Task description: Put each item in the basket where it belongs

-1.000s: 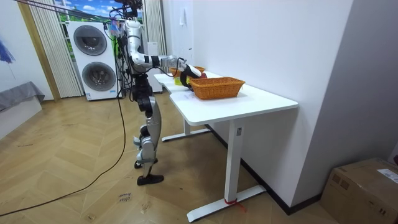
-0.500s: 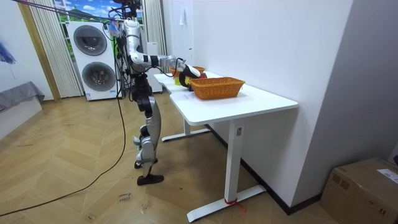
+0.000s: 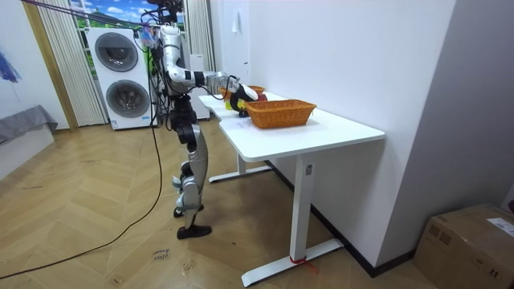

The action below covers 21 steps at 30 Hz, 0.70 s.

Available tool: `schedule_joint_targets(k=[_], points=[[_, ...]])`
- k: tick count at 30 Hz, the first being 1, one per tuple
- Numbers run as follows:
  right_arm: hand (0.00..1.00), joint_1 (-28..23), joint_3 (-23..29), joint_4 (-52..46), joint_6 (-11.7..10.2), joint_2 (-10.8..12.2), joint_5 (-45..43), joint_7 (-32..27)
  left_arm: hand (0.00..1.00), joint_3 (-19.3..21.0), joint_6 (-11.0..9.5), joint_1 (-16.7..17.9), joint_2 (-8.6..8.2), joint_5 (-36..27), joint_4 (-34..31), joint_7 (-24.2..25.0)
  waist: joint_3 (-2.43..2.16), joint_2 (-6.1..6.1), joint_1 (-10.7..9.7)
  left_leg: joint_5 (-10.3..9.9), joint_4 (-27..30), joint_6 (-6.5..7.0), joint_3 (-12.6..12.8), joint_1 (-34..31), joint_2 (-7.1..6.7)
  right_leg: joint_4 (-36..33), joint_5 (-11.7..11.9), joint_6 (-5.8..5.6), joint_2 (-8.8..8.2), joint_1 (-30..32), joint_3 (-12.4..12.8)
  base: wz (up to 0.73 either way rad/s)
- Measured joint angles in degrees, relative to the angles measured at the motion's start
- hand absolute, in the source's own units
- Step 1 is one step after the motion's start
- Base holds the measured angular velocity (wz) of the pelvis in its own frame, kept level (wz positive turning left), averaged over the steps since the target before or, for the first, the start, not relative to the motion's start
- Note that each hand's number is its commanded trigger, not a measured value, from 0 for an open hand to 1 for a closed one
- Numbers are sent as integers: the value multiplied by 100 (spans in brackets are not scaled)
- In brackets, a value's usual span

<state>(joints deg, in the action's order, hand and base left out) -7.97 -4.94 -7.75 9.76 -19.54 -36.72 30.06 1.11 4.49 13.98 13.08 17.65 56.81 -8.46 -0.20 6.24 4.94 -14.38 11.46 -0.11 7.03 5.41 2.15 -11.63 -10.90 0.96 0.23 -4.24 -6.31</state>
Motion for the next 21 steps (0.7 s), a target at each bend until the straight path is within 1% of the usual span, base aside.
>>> schedule_joint_targets(k=[3, 6, 7, 9, 12, 16, 18, 21], points=[[100, 2, 2, -26, -49, 0, 19, -15, 0, 78, -65, 12, -3, 2, 5, -18, -1, 5, 3, 5, 14, 1, 5, -4, 0, -1, 1, 0, 4, 5, 17, 0], [100, 2, 32, -196, -85, 0, 20, -15, 0, 121, -130, 60, -12, 11, 22, -122, 19, 6, 0, 6, 17, 2, 16, -5, 0, 2, 1, 0, 6, 15, 38, -2], [100, 2, 115, -308, -157, 0, 51, -15, 0, 147, -145, 55, -21, 53, 59, -146, 27, 2, -18, 6, 14, 3, 40, 3, -1, 4, 1, 0, 4, 22, 50, -4], [100, 12, 274, -528, -231, -1, 82, -38, 0, 235, -154, 89, -40, 53, 61, -153, 35, -10, -19, 6, 5, 3, 50, 16, -2, 5, 1, 0, 6, 17, 90, -5], [100, 18, 589, -752, -377, -1, 284, -201, 0, 319, -171, 161, -42, 51, 58, -153, 38, -7, -68, 6, 7, 3, 58, 22, -3, 6, 1, -1, 6, -9, 96, 0], [100, 48, 820, -885, -424, -1, 301, -415, 0, 319, -205, 239, -64, 51, 55, -225, 43, -7, -124, 7, 8, 3, 68, 21, -4, 0, 1, -1, 6, -9, 106, 0], [100, 109, 856, -886, -424, -1, 302, -497, 0, 317, -204, 260, -80, 51, 60, -240, 51, -15, -154, 6, -17, 4, 68, 19, -4, -6, 1, -1, 7, -8, 111, 0], [100, 146, 867, -893, -426, -2, 304, -645, 0, 317, -211, 261, -89, 47, 62, -276, 53, -17, -154, 6, -25, 4, 68, 18, -5, -7, 1, -1, 11, -1, 112, 0]])
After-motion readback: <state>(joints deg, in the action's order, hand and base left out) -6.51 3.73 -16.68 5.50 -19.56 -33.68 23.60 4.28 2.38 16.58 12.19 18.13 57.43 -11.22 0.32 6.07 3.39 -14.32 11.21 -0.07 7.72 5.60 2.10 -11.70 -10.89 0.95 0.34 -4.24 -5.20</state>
